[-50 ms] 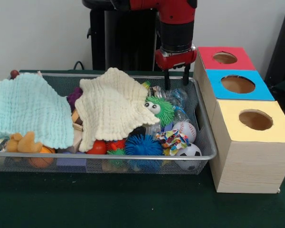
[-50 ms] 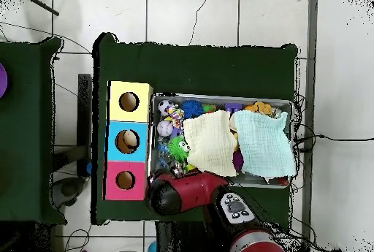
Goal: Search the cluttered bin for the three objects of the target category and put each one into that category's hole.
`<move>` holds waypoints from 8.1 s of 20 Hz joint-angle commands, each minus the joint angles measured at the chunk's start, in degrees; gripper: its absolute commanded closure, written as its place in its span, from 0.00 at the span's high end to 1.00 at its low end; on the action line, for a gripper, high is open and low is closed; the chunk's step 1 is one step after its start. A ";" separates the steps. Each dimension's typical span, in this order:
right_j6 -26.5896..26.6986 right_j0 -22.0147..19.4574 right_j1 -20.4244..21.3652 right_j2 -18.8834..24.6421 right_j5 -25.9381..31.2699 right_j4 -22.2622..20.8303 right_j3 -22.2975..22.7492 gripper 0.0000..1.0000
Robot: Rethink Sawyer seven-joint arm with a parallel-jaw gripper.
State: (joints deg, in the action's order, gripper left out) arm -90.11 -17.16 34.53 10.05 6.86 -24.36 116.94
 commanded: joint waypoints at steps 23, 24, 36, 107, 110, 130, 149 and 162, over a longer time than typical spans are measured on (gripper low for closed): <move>-6.16 5.01 -0.91 -4.71 -7.07 -0.32 -9.79 1.00; -5.92 4.96 -1.07 -4.72 -6.47 -0.34 -9.85 1.00; -4.22 4.27 -5.38 -4.08 -4.08 -1.14 -11.06 1.00; 1.01 -4.14 1.42 6.82 8.53 0.64 -25.52 1.00; 1.43 -4.39 -0.17 6.99 8.78 0.38 -25.81 1.00; 3.59 -6.27 -7.09 9.00 12.12 -0.17 -26.17 1.00; 4.39 -10.28 -12.76 12.95 9.86 -1.53 -25.82 1.00; 5.42 -11.42 -12.97 15.79 12.18 -2.43 -24.35 0.00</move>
State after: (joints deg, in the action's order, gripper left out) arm -90.12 -27.71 25.41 20.25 12.68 -22.63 93.04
